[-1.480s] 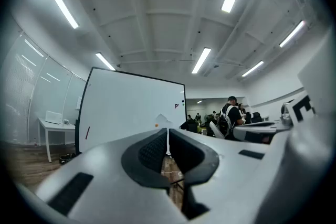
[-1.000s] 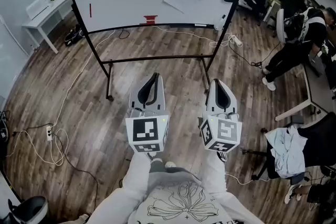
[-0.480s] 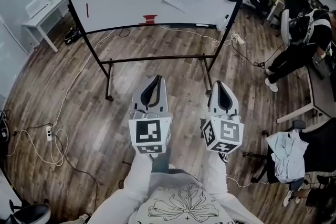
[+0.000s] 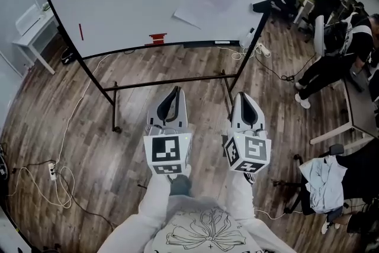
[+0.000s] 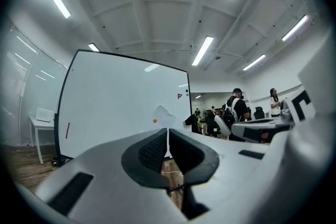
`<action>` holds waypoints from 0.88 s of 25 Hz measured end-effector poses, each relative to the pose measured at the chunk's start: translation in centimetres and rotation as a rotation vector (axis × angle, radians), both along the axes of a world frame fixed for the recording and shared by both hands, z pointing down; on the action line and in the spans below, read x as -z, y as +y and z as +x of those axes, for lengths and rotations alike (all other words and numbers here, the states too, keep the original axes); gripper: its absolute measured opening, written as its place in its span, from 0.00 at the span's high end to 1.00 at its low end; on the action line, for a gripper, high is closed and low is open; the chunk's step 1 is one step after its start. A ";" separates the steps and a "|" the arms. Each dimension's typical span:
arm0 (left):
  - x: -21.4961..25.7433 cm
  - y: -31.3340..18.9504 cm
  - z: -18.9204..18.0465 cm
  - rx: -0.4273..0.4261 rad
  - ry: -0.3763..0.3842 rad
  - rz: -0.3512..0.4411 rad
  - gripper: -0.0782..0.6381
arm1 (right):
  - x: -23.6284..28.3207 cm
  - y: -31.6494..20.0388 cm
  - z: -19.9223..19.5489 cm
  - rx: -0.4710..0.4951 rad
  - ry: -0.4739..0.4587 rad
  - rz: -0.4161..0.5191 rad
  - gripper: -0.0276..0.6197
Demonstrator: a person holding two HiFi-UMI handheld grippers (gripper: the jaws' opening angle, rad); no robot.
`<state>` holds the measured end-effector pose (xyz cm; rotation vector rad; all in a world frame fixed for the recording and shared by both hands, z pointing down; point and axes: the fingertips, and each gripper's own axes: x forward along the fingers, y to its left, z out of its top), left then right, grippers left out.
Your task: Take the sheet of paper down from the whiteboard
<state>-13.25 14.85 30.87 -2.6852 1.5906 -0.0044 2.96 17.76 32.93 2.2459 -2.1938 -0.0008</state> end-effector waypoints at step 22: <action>-1.0 -21.9 5.6 -0.010 -0.016 -0.022 0.87 | -1.7 -21.7 6.4 -0.036 -0.025 -0.034 0.95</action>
